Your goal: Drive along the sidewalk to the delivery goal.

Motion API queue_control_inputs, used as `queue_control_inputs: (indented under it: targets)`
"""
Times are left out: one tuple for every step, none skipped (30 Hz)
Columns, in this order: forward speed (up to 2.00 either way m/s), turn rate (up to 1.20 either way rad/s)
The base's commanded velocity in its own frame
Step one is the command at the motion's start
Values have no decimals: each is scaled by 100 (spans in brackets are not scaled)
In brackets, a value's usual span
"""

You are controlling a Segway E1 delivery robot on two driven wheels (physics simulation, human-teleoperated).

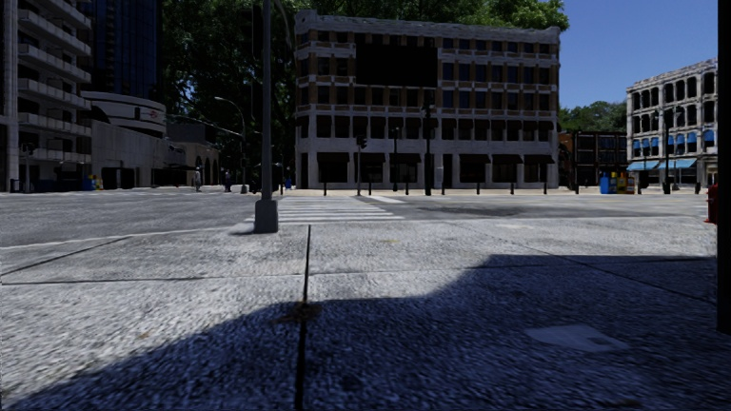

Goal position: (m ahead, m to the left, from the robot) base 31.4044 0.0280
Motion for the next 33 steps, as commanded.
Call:
queue_control_inputs:
  targets:
    - [181, 0]
    - [181, 0]
    - [180, 0]
    - [180, 0]
    - [180, 0]
    - [180, 0]
    - [180, 0]
    - [180, 0]
    - [180, 0]
    - [180, 0]
    - [180, 0]
    - [180, 0]
    - [180, 0]
    - [180, 0]
    - [180, 0]
    - [180, 0]
    - [180, 0]
    - [180, 0]
    - [180, 0]
    - [180, 0]
    - [180, 0]
    - [180, 0]
    - [180, 0]
    - [180, 0]
    - [180, 0]
    - [180, 0]
    - [180, 0]
    - [180, 0]
    - [180, 0]
    - [180, 0]
    - [180, 0]
    - [180, 0]
    - [180, 0]
